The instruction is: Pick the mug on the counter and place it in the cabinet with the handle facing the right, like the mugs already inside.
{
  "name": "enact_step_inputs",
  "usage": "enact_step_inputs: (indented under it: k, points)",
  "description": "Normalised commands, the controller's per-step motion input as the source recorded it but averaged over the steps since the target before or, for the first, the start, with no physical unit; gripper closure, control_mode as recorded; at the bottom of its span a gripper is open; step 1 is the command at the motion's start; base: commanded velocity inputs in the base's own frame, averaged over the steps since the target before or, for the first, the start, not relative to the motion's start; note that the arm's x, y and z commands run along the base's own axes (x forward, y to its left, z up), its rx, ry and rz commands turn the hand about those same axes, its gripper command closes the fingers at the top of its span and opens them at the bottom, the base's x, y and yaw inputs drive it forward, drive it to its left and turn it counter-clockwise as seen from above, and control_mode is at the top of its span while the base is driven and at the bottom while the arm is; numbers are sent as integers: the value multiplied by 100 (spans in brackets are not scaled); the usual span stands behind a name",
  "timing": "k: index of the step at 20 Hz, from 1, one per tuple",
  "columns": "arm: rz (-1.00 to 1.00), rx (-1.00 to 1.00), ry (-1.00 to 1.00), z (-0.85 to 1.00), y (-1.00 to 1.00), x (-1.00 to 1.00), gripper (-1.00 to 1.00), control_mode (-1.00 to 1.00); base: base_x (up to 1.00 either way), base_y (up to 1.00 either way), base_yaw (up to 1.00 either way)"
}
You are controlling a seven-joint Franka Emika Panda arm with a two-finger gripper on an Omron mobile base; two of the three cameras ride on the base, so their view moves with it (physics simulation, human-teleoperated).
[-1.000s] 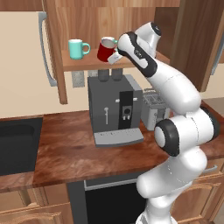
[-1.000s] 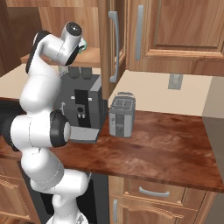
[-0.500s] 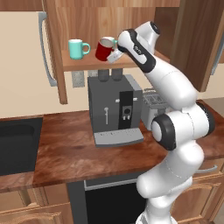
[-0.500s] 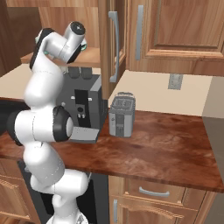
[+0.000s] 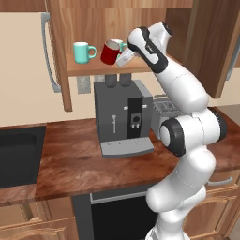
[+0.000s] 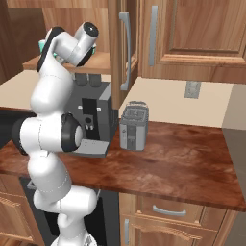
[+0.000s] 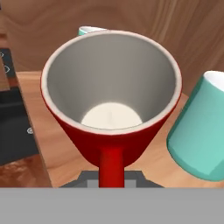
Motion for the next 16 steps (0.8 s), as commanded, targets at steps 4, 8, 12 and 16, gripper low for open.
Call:
enact_step_inputs:
  k: [4, 8, 12, 16]
  points:
    - [7, 0, 0, 0, 4, 5, 100, -100, 0, 0, 0]
    - [7, 0, 0, 0, 4, 7, 100, -100, 0, 0, 0]
    - [6, 0, 0, 0, 2, 9, 100, -100, 0, 0, 0]
    - [5, -1, 0, 0, 0, 10, 100, -100, 0, 0, 0]
